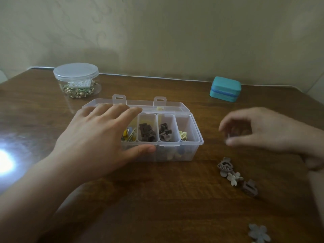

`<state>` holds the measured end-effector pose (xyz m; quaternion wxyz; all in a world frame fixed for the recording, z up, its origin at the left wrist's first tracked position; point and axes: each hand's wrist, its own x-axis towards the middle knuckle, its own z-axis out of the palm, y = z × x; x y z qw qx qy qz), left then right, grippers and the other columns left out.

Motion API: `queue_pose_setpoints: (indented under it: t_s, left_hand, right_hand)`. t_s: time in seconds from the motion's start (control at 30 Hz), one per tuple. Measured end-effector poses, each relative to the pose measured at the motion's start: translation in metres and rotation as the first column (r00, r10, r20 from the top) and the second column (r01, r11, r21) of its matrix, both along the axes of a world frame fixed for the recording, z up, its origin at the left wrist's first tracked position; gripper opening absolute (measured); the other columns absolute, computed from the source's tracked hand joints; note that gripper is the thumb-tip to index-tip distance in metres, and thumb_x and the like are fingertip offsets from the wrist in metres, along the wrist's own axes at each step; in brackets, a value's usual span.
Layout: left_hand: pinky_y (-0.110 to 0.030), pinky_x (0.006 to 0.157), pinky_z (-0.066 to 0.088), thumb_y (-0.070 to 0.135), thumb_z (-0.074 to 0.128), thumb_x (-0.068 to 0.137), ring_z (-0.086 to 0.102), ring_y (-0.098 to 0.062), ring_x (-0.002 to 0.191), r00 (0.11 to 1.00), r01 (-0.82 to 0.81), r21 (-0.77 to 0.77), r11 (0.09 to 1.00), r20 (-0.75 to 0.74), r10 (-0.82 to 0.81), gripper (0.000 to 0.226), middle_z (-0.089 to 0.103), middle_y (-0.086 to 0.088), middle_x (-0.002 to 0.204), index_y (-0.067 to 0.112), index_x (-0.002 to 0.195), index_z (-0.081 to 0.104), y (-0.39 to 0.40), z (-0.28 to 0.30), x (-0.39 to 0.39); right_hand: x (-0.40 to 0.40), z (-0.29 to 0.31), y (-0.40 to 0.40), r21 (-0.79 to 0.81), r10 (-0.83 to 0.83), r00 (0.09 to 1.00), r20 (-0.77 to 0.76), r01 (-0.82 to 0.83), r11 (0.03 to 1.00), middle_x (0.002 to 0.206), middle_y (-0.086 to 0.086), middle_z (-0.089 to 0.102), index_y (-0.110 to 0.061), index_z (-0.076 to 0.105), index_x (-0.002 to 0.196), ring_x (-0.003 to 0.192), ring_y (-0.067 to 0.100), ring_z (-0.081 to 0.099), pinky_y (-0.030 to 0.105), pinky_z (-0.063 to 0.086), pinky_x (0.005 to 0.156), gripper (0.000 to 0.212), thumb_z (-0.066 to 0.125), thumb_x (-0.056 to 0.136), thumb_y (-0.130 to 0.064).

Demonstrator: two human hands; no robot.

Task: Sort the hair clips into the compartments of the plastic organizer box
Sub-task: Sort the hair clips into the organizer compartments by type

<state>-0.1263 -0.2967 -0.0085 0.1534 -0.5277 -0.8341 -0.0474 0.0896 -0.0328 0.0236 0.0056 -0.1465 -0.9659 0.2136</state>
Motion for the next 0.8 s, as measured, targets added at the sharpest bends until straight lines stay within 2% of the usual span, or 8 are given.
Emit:
queue_pose_setpoints:
  t_s: [0.1, 0.2, 0.3, 0.4, 0.5, 0.6, 0.67, 0.8]
  left_hand:
    - [-0.05, 0.107, 0.039, 0.094, 0.011, 0.076, 0.048, -0.026, 0.132, 1.0, -0.001, -0.003, 1.0, 0.005, 0.001, 0.1, 0.052, 0.005, 0.145, 0.032, 0.149, 0.037, 0.0, 0.0, 0.0]
    - [-0.052, 0.103, 0.041, 0.093, 0.016, 0.079, 0.052, -0.029, 0.128, 1.0, 0.007, -0.003, 1.0, -0.001, -0.007, 0.096, 0.055, 0.003, 0.142, 0.03, 0.147, 0.042, 0.001, -0.001, -0.001]
    - [-0.053, 0.102, 0.041, 0.092, 0.016, 0.079, 0.053, -0.031, 0.127, 1.0, 0.011, -0.002, 1.0, -0.007, -0.011, 0.096, 0.057, 0.001, 0.141, 0.029, 0.146, 0.043, 0.001, -0.002, -0.002]
    - [-0.053, 0.102, 0.042, 0.092, 0.017, 0.079, 0.054, -0.031, 0.126, 1.0, 0.011, 0.007, 1.0, -0.015, -0.011, 0.096, 0.057, 0.0, 0.14, 0.028, 0.146, 0.044, 0.001, -0.002, -0.002]
    - [-0.052, 0.102, 0.042, 0.091, 0.018, 0.08, 0.054, -0.031, 0.126, 1.0, 0.012, 0.011, 1.0, -0.019, -0.012, 0.095, 0.058, 0.0, 0.14, 0.028, 0.146, 0.045, 0.0, -0.002, -0.001]
    - [-0.052, 0.101, 0.043, 0.091, 0.018, 0.08, 0.055, -0.031, 0.125, 1.0, 0.021, 0.021, 1.0, -0.021, -0.021, 0.095, 0.059, 0.0, 0.139, 0.026, 0.145, 0.046, 0.0, -0.002, -0.001]
    - [-0.052, 0.101, 0.043, 0.091, 0.019, 0.08, 0.055, -0.032, 0.125, 1.0, 0.019, 0.019, 1.0, -0.024, -0.018, 0.095, 0.058, 0.0, 0.139, 0.027, 0.145, 0.046, 0.0, -0.002, -0.001]
    - [-0.052, 0.102, 0.042, 0.091, 0.018, 0.08, 0.054, -0.031, 0.126, 1.0, 0.016, 0.014, 1.0, -0.018, -0.016, 0.096, 0.057, 0.0, 0.14, 0.027, 0.146, 0.045, 0.0, -0.002, 0.0]
  right_hand:
    - [-0.016, -0.003, -0.021, -0.217, -0.106, 0.828, -0.551, -0.02, 0.976, 0.096, -0.007, 0.072, -0.032, 0.069, 0.096, 0.088, 0.01, 0.07, 0.032, 0.058, 0.081, 0.022, 0.076, 0.075, -0.035]
    - [-0.037, -0.018, -0.045, -0.197, -0.112, 0.714, -0.692, -0.037, 0.98, 0.097, -0.009, 0.071, -0.024, 0.069, 0.1, 0.092, 0.009, 0.068, 0.021, 0.056, 0.075, 0.019, 0.074, 0.082, -0.022]
    - [-0.042, -0.028, -0.047, -0.095, -0.128, 0.795, -0.593, 0.089, 0.991, 0.098, -0.023, 0.065, -0.041, 0.065, 0.102, 0.095, 0.0, 0.061, 0.02, 0.053, 0.073, 0.022, 0.071, 0.082, -0.035]
    - [-0.027, -0.016, -0.03, -0.11, -0.16, 0.871, -0.464, 0.123, 0.986, 0.09, -0.023, 0.067, -0.043, 0.066, 0.092, 0.086, -0.005, 0.062, 0.013, 0.049, 0.067, 0.014, 0.067, 0.078, -0.043]
    - [-0.008, -0.003, -0.011, 0.017, 0.029, 0.999, 0.024, -0.029, 0.999, 0.098, -0.035, 0.061, -0.048, 0.063, 0.094, 0.09, -0.012, 0.06, 0.017, 0.048, 0.069, 0.015, 0.067, 0.08, -0.045]
    - [0.0, -0.002, -0.01, -0.154, 0.118, 0.925, 0.36, -0.066, 0.986, 0.103, -0.036, 0.059, -0.054, 0.06, 0.103, 0.095, -0.01, 0.059, 0.024, 0.053, 0.074, 0.026, 0.068, 0.085, -0.038]
    - [0.0, -0.004, -0.013, -0.158, 0.142, 0.912, 0.385, -0.087, 0.984, 0.101, -0.037, 0.057, -0.055, 0.06, 0.101, 0.094, -0.011, 0.057, 0.022, 0.052, 0.073, 0.026, 0.067, 0.087, -0.034]
    - [-0.006, -0.003, -0.014, -0.042, 0.064, 0.971, 0.232, -0.055, 0.998, 0.094, -0.034, 0.061, -0.044, 0.066, 0.087, 0.087, -0.009, 0.06, 0.02, 0.05, 0.068, 0.021, 0.07, 0.084, -0.024]
